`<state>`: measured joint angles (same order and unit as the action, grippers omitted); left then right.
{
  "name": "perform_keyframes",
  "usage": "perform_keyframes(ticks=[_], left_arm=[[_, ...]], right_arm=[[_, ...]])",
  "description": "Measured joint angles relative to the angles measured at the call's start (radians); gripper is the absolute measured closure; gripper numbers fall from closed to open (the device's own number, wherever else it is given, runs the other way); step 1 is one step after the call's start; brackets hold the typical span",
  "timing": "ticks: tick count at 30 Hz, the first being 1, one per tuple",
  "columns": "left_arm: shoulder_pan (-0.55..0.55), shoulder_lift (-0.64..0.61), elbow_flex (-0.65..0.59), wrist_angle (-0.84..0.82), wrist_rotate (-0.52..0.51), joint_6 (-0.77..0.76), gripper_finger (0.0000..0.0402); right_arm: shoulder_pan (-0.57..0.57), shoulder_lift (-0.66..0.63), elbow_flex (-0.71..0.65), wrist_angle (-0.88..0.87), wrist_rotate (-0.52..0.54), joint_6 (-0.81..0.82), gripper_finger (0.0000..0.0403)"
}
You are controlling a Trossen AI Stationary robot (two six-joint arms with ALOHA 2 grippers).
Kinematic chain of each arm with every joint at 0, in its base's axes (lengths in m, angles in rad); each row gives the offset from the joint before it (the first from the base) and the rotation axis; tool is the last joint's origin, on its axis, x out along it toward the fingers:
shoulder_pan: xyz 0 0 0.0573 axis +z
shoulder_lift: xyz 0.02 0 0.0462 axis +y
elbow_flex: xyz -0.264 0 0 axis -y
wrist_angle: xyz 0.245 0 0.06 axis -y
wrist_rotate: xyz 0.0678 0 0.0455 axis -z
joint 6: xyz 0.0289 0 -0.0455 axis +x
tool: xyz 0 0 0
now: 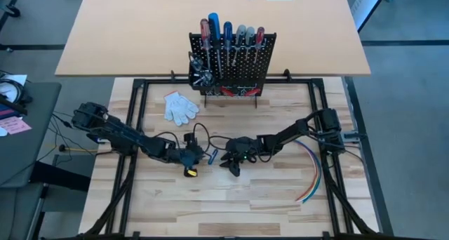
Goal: Hang tools onto peg board
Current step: Hang the blue pick tool on the peg board
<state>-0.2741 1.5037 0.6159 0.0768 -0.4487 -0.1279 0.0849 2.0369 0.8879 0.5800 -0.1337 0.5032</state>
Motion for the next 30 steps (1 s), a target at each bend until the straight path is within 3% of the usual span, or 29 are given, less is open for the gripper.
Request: perform_keyframes(ticks=[5, 9, 15, 23, 27, 30], left_arm=[[0.051, 0.09, -0.001, 0.045, 0.131, 0.095, 0.0261], [0.104, 0.194, 0.003, 0.153, 0.132, 0.134, 0.0225], [0.13, 0.255, 0.006, 0.201, 0.154, 0.146, 0.0239], [0.091, 0.136, 0.0, 0.151, 0.161, 0.2, 0.0257], [0.132, 0.133, -0.003, 0.147, 0.11, 0.242, 0.0258], [0.197, 0.161, 0.0, 0.161, 0.21, 0.246, 0.0258]], right_arm=[[0.0, 0.0, 0.0, 0.002, 0.0, -0.003, 0.0216], [-0.001, 0.0, 0.0, 0.003, 0.001, -0.006, 0.0216], [-0.002, 0.0, 0.0, 0.003, 0.001, -0.014, 0.0216], [-0.001, 0.0, 0.0, 0.003, 0.002, -0.016, 0.0216], [-0.001, 0.0, 0.0, 0.004, 0.003, -0.017, 0.0216], [0.001, 0.0, 0.0, 0.004, 0.003, -0.017, 0.0216]])
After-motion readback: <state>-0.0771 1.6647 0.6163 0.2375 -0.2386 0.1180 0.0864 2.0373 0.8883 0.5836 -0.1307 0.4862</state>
